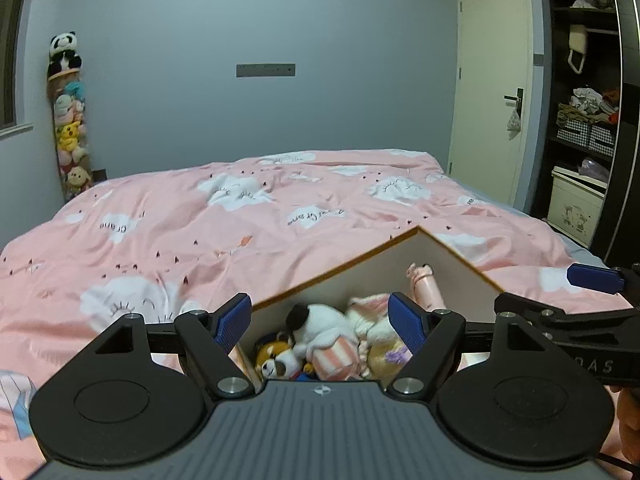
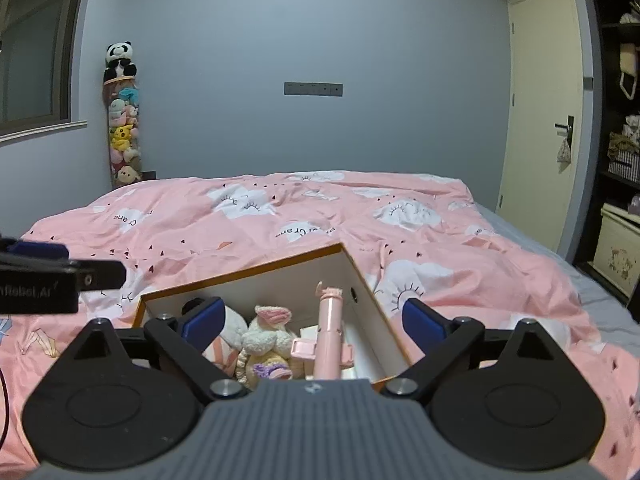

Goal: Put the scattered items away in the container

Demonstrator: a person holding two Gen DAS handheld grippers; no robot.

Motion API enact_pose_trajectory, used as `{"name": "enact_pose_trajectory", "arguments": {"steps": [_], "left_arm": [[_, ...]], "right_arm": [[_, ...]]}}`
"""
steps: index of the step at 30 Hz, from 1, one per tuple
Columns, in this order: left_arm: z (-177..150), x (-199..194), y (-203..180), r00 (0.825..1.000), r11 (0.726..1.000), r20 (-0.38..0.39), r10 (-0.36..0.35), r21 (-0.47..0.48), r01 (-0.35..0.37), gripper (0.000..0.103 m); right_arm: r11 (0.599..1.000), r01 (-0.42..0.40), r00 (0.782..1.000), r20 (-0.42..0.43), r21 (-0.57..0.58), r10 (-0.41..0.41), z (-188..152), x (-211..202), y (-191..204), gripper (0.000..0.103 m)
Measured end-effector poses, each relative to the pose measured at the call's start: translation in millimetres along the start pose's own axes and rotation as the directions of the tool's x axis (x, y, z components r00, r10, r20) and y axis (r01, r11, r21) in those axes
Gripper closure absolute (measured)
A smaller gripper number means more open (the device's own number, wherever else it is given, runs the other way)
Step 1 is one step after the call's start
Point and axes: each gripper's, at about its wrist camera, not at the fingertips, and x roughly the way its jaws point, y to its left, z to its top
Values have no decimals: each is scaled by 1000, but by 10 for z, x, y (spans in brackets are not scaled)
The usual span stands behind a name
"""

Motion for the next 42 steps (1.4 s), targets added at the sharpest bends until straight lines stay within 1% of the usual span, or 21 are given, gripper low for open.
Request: {"name": "enact_pose_trajectory", "arguments": {"steps": [3,6,11,13,17,22,30,32,35,42], "left_arm": [[-118,31,45,1000,1000,-4,-7,-15,7,14],[-230,68,101,1000,1000,-16,-7,-27,7,13],[-386,179,143,999,999,-40,28,-44,-30,13],[-453,215,135,997,998,-63,38,-57,-42,13],[-570,262,122,993,995,-111,36,-84,-45,13],[-653,322,121,986,994,-162,34,-98,-50,13],[-756,414,90,980,994,-201,9,-107,-32,13],[-784,453,91,976,993,-219,-1,-115,-25,13],[-810,496,110,970,991,-243,-11,-134,-22,13],[-868,556,143,956,987,-293,-3,-155,-45,13]], "right_arm": [[1000,1,1000,-7,2,-1,-89,63,70,5],[1000,26,1000,4,-17,-26,-201,126,147,5],[999,39,999,-7,-21,-40,-355,212,182,5],[998,53,999,-8,-39,-53,-413,236,200,5],[995,66,998,-12,-73,-67,-519,270,221,5],[995,63,997,-41,-73,-66,-597,334,189,4],[997,52,992,-117,-50,-57,-715,482,122,4],[998,46,992,-117,-46,-51,-731,490,115,4],[997,60,992,-108,-51,-65,-741,482,123,4],[995,75,992,-98,-72,-82,-751,480,171,3]]}}
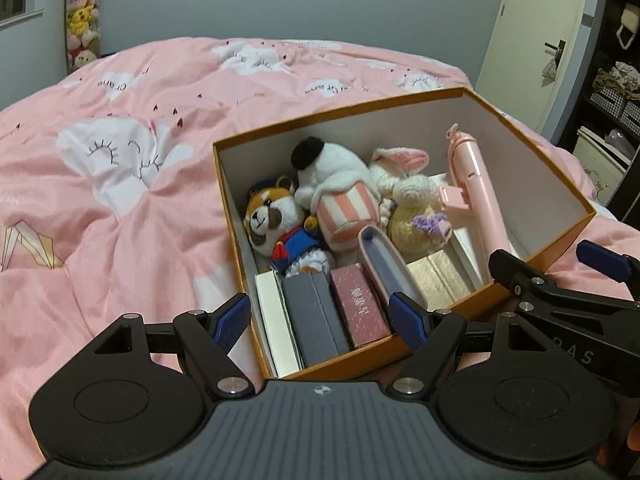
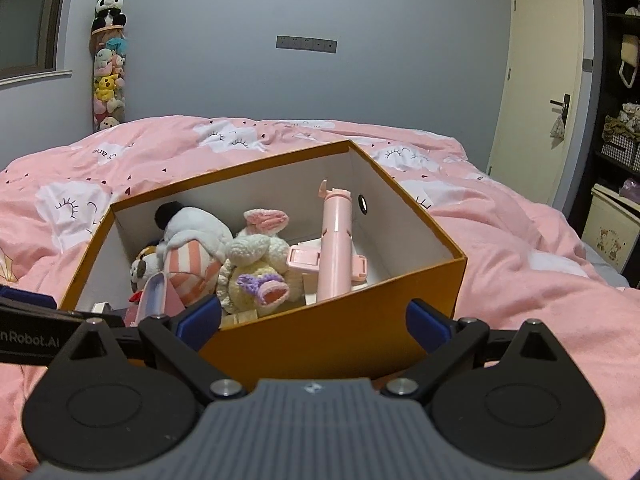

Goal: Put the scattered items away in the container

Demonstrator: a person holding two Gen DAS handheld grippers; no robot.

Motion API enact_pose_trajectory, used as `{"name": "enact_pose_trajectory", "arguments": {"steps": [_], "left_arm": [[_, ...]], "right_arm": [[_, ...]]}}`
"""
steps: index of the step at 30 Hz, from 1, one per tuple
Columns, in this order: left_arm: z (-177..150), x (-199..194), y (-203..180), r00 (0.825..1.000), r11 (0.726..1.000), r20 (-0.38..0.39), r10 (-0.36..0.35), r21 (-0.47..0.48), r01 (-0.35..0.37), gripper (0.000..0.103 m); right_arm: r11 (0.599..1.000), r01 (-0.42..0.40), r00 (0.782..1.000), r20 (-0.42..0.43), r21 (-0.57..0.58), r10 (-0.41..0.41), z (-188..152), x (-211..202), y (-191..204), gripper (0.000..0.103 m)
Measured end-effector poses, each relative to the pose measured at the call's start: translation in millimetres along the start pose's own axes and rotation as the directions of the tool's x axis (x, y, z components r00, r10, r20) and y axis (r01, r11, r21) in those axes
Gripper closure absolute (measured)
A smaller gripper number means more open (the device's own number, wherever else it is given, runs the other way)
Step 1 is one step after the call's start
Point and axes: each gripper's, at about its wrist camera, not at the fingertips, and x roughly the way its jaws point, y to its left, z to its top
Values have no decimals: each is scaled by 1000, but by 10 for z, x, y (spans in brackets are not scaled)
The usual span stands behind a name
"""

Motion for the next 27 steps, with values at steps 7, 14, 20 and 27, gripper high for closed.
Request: {"name": "enact_pose_trajectory", "arguments": {"steps": [7,14,20,27], "left_arm": [[-6,26,15,1000,1000,-19,17,-14,-17,13],[-6,27,18,1000,1000,-19,18,-17,-18,13],[-7,31,25,1000,1000,-20,19,-19,-20,13],[-20,37,41,1000,999,-22,21,-25,-22,13]], "right_arm": [[1000,-5,1000,-4,-11,5,-4,28,24,3],[1000,-2,1000,-3,-13,2,-7,34,31,3],[1000,1,1000,-3,-14,-1,-7,37,39,3],[1000,1,1000,-4,-15,-1,-9,47,48,3]]}}
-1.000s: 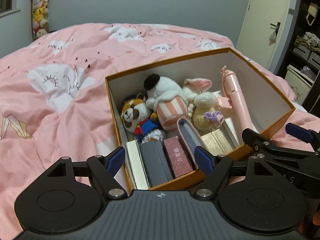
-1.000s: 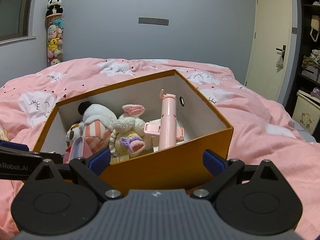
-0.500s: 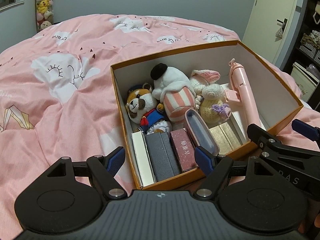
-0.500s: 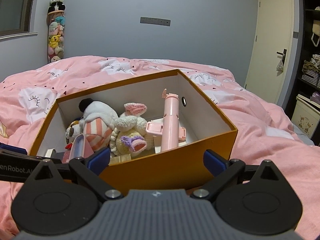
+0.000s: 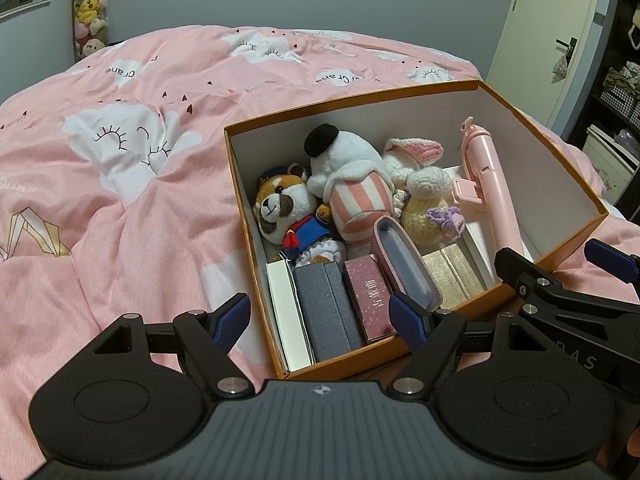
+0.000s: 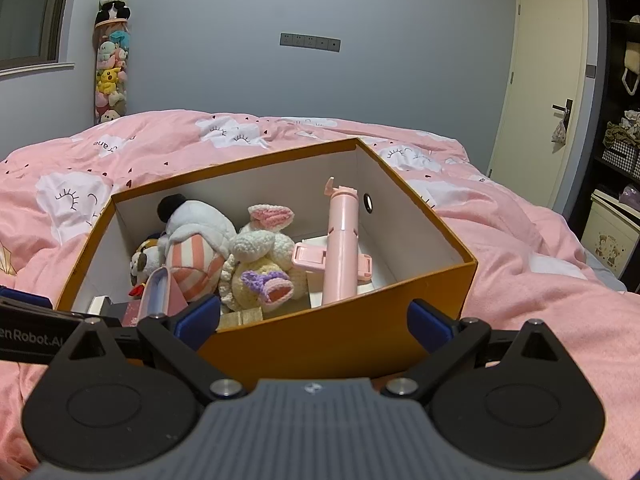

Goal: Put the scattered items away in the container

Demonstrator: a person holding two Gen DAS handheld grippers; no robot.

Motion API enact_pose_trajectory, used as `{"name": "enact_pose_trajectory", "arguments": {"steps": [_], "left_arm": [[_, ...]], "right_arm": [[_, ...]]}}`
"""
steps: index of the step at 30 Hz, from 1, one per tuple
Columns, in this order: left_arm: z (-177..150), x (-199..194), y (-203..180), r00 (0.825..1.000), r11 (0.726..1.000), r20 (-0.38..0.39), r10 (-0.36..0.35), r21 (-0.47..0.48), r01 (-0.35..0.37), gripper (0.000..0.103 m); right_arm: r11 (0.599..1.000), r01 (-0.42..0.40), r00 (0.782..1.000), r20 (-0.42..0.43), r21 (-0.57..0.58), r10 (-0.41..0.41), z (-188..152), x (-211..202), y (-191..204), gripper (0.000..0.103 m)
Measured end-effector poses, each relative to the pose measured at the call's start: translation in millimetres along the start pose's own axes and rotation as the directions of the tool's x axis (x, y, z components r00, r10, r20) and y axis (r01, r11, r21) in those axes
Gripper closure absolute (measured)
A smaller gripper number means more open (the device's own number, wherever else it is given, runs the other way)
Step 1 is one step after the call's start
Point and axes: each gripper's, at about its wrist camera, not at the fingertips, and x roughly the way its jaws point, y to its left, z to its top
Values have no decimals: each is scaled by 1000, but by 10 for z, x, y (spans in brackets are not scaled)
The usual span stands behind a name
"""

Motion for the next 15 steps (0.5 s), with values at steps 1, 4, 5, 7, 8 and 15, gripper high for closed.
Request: {"name": "enact_pose_trajectory", "arguments": {"steps": [1,4,5,7,8,15], "left_arm": [[1,0,0,1000,1000,0,0,0,0,13],[3,-1,0,1000,1000,0,0,-1,0,13],[4,0,0,1000,1000,-1,-1,-1,1,13],[2,5,5,1000,1000,-2,-1,-2,1,13],[5,6,4,1000,1000,-2,0,-2,0,13],[9,3,13,1000,1000,-2,-3,-6,3,13]], "right_arm": [[1000,0,1000,0,0,0,0,0,-1,3],[1000,0,1000,0,0,0,1,2,-1,3],[1000,-1,1000,0,0,1,1,1,-2,3],[1000,-2,1000,-2,2,2,-3,7,1,3],[1000,-1,1000,-2,2,1,-8,10,5,3],[1000,-1,1000,-2,2,1,-8,11,5,3]]}}
